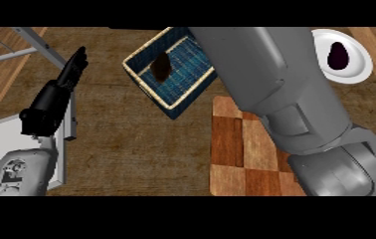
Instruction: Pick the croissant from the cutting board and place it in the basket
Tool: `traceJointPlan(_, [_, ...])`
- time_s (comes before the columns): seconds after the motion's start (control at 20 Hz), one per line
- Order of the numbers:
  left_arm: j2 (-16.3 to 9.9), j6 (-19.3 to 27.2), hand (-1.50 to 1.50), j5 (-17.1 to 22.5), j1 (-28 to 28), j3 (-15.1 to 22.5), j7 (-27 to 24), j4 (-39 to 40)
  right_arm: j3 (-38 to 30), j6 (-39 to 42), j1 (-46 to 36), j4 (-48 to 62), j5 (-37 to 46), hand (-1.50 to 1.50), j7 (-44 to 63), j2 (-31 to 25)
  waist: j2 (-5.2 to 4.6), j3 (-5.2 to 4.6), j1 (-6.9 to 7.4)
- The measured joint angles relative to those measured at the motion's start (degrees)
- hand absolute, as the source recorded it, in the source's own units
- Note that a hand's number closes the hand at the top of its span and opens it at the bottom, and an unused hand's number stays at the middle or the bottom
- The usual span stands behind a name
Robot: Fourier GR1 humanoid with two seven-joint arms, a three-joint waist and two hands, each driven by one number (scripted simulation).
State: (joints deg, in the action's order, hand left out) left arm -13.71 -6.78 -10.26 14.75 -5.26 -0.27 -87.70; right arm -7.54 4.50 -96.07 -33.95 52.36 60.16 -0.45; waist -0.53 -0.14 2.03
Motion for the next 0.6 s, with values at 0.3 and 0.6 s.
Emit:
traceJointPlan(0.3, [-0.28,-0.32,0.0,0.17,-1.2,-0.38,-0.08,-0.81,0.37,4.03,-2.04,6.26,0.37,-1.5,-1.17,-0.44,0.19,0.04,-0.34])
traceJointPlan(0.6, [-0.62,-0.77,0.0,0.45,-1.24,-0.94,-0.23,-0.8,-1.83,4.43,-2.98,8.29,-3.64,-1.5,-2.07,0.03,0.24,0.06,-0.45])
